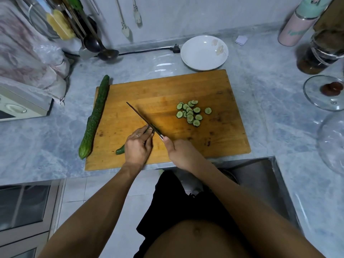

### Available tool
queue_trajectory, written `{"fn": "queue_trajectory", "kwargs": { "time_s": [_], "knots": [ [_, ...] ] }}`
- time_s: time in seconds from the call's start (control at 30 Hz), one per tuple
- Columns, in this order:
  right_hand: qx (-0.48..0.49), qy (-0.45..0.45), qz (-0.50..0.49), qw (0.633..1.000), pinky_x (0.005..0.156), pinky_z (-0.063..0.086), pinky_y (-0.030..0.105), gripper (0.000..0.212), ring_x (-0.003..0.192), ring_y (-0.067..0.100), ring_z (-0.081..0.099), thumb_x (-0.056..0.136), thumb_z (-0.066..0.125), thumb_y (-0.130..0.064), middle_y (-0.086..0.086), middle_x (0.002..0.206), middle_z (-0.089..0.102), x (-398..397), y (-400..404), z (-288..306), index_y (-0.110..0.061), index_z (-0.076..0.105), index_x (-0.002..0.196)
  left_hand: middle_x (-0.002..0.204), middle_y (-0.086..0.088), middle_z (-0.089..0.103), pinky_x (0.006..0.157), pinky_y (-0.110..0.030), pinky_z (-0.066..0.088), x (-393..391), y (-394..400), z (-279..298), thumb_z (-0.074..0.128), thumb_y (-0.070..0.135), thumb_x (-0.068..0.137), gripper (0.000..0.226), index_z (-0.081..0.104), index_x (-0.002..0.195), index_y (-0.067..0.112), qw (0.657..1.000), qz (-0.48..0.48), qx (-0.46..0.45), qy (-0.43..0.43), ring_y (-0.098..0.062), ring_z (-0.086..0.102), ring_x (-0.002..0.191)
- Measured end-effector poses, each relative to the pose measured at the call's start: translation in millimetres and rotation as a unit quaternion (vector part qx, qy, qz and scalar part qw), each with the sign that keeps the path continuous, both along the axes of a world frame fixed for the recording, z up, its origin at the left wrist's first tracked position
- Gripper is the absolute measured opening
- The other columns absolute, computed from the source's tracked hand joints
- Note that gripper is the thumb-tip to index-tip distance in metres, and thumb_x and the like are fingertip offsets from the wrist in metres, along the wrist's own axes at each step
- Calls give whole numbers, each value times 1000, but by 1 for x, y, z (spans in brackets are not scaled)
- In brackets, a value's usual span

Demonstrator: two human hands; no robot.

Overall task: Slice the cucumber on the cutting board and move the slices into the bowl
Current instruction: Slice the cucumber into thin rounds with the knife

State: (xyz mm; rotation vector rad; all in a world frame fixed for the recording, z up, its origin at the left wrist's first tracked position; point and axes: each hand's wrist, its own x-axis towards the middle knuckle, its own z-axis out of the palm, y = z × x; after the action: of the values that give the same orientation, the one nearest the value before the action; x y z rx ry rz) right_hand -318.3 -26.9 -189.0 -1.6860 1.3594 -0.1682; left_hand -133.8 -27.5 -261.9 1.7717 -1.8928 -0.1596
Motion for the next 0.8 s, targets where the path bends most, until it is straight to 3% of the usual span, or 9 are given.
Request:
{"fn": "queue_trajectory", "kwargs": {
  "time_s": [0.23, 0.33, 0.4, 0.5, 0.63, 0.73, 0.8],
  "knots": [
    [-23, 12, -16, 1000, 62, 33, 31, 67, 57, 19, 50, 106, 17, -47, 5, 58, 50, -23, -8, 4, -12, 46, 56, 118, -15, 69, 94, -39, 53, 2, 1, 6, 61, 14, 88, 27, 74, 110, 6, 999, -2, 22, 24, -30, 67, 106],
    [-23, 14, -42, 999, 66, 36, 29, 67, 67, 22, 54, 106, 18, -49, 8, 68, 58, -33, -13, 8, -9, 55, 65, 118, -16, 68, 96, -42, 53, 1, 1, 6, 61, 16, 88, 27, 74, 109, 5, 999, 1, 30, 32, -30, 67, 106],
    [-16, 4, -41, 999, 61, 35, 30, 67, 65, 20, 53, 106, 19, -50, 9, 69, 59, -34, -13, 12, -9, 55, 66, 119, -15, 68, 96, -42, 53, 3, 2, 5, 61, 17, 88, 28, 75, 109, 5, 999, -2, 30, 37, -30, 66, 108],
    [-4, -16, -2, 1000, 52, 31, 29, 66, 55, 16, 47, 106, 19, -49, 5, 58, 49, -29, -5, 22, -13, 43, 57, 121, -13, 68, 99, -36, 50, 8, 3, 3, 61, 19, 89, 27, 75, 109, 7, 998, -8, 37, 59, -27, 64, 112],
    [-10, -30, 25, 999, 55, 33, 33, 64, 54, 22, 46, 106, 19, -48, 8, 58, 44, -20, 7, 23, -11, 43, 60, 117, -13, 70, 100, -24, 44, 9, 3, 3, 64, 15, 89, 23, 76, 105, 6, 998, -11, 35, 59, -25, 65, 111],
    [-16, -23, 13, 1000, 64, 43, 36, 66, 61, 23, 54, 105, 19, -51, 8, 61, 51, -17, 12, 19, -8, 52, 67, 112, -14, 71, 97, -30, 50, 6, 3, 1, 61, 18, 89, 24, 77, 102, 5, 998, -6, 26, 61, -26, 66, 107],
    [-18, -21, 12, 1000, 60, 40, 35, 65, 59, 20, 52, 105, 20, -50, 6, 60, 51, -16, 12, 18, -9, 51, 66, 113, -14, 71, 94, -35, 53, 7, 3, 0, 57, 24, 91, 29, 77, 102, 6, 998, -5, 22, 64, -26, 67, 107]
  ]
}}
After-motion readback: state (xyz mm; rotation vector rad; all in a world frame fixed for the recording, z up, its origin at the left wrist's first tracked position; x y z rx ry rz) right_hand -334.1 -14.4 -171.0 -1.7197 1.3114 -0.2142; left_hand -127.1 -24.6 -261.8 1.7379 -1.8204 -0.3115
